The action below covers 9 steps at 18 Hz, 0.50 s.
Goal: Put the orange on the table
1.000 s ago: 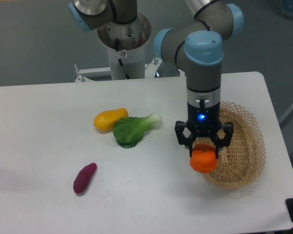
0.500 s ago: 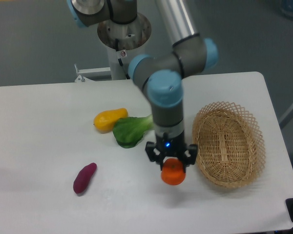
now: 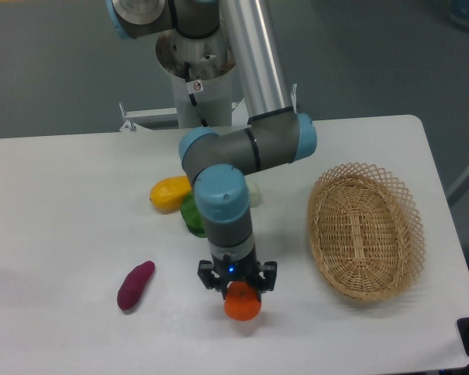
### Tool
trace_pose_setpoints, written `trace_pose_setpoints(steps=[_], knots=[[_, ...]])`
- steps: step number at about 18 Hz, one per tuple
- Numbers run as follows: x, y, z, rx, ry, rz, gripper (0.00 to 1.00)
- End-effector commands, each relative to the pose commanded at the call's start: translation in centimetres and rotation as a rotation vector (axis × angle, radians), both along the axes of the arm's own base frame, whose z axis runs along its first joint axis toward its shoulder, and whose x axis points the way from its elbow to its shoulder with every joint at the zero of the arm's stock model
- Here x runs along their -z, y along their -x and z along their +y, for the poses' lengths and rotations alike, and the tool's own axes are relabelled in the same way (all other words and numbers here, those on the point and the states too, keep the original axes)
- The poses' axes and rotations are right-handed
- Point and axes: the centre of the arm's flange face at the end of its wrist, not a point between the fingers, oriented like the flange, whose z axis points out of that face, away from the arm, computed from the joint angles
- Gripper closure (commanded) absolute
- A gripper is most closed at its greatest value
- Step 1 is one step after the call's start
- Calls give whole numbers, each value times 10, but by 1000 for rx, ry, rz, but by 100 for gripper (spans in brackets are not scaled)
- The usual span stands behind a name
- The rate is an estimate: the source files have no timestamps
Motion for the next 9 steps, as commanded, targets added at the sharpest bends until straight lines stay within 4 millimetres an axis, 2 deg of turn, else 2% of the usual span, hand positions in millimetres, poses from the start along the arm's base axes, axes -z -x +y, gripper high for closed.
trace_pose_setpoints(steps=[2,6,9], knots=[[2,-3,5,-4,-2,-2,43],[10,-6,7,1,9,-7,43],[10,-6,7,3,10,-7,36]])
